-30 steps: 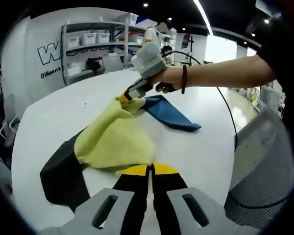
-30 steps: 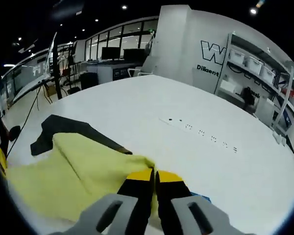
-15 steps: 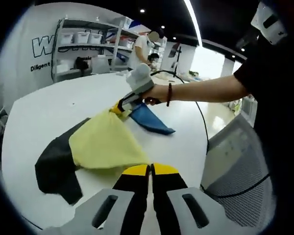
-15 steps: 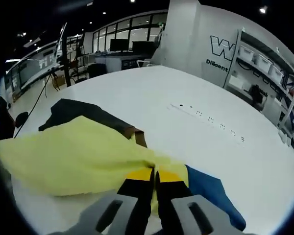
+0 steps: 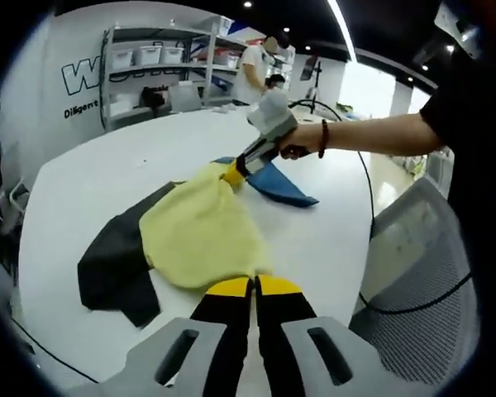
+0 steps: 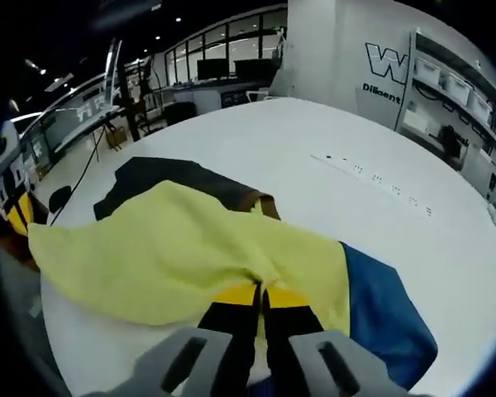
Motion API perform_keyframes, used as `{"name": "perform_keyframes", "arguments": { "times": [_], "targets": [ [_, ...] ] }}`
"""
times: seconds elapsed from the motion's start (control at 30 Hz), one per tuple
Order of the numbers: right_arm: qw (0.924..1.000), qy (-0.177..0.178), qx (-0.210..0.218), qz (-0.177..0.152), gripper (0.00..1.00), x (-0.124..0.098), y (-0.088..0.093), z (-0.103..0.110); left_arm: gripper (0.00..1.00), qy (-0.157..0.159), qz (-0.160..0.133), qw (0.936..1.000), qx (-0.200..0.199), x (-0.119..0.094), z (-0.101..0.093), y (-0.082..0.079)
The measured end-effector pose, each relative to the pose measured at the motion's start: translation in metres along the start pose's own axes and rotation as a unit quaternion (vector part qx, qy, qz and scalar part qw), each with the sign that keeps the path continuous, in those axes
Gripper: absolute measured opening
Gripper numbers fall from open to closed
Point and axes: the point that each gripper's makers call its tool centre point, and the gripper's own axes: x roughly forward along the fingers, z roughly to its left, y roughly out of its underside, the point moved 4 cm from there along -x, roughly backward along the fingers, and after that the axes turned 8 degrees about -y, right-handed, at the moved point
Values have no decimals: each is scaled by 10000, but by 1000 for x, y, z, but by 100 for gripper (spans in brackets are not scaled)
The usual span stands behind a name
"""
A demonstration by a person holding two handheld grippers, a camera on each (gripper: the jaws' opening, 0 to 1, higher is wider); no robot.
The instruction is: Fold the garment on the visible template until the final outline fits inside the template.
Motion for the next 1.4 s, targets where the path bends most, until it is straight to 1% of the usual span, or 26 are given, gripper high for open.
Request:
{"name": "perform_keyframes", "arguments": {
  "times": [0.03,0.07,0.1,0.13,0.17,0.2,0.23,0.3,0.33,0.4,0.43,0.47,0.53,0.57,0.63,0.67,0.77,0.8,0.87,0.93,1.0,1.07,1.1,1.2,1.27,1.4],
  "targets": [
    [9999,58,-20,-79,0,-2,0,0,2,-87,-19,9999,-97,0,2,-1],
    [9995,235,-121,-182,0,-2,-1,-4,2,-141,-50,9998,-126,0,4,-1],
    [9988,407,-89,-263,0,-3,0,-7,2,-321,-62,9993,-201,1,10,-1],
    [9983,446,166,-324,6,-3,2,-6,2,-339,-80,9992,-195,2,12,-2],
    [9978,453,310,-375,16,-4,2,-5,2,-381,-73,9990,-208,3,14,-2],
    [9967,434,399,-550,23,-5,0,-3,2,-579,-63,9981,-197,4,21,-2],
    [9947,471,465,-787,27,-10,-1,-1,2,-656,-116,9977,-151,7,24,-5],
    [9934,459,602,-857,31,-14,2,4,2,-900,-169,9956,-211,10,34,-7],
    [9918,295,774,-969,33,-16,3,12,2,-1003,-107,9947,-223,14,38,-6],
    [9893,238,1008,-1025,39,-20,8,20,2,-1293,-4,9915,-128,18,47,-3],
    [9876,219,1001,-1185,42,-22,9,26,2,-1453,49,9893,-105,20,52,-2],
    [9872,167,1033,-1204,43,-24,12,33,2,-1447,26,9894,-131,24,54,-2],
    [9868,71,1075,-1207,46,-24,15,40,2,-1759,-34,9836,-389,27,64,-2],
    [9853,-50,1148,-1263,47,-25,17,51,2,-1835,-19,9818,-490,28,67,-2],
    [9853,-64,1135,-1278,49,-25,18,52,2,-2029,-46,9777,-542,29,73,-2],
    [9846,-140,1142,-1317,49,-26,18,62,2,-2244,-213,9713,-764,31,86,-7],
    [9842,-305,1077,-1371,48,-26,18,78,2,-2290,-134,9695,-857,35,99,-8],
    [9842,-327,1042,-1393,47,-24,18,80,2,-2315,-235,9696,-758,36,102,-10],
    [9856,-339,937,-1368,47,-21,20,85,2,-2381,-218,9678,-789,37,106,-11],
    [9846,-466,1019,-1342,47,-15,22,95,2,-2557,-224,9632,-792,38,112,-12],
    [9859,-469,952,-1297,46,-11,23,101,2,-2920,-154,9546,-579,35,119,-10],
    [9867,-481,890,-1268,46,-6,23,106,2,-2942,-111,9541,-543,38,121,-8],
    [9866,-528,910,-1247,46,-4,22,108,2,-3031,-139,9507,-641,39,124,-7],
    [9874,-569,903,-1170,44,3,22,114,2,-3075,20,9503,-481,45,127,-2],
    [9866,-579,965,-1185,42,6,21,115,2,-3099,33,9497,-457,47,126,0],
    [9857,-482,1126,-1156,35,14,22,108,2,-3116,89,9484,-577,50,127,5]
  ]
}}
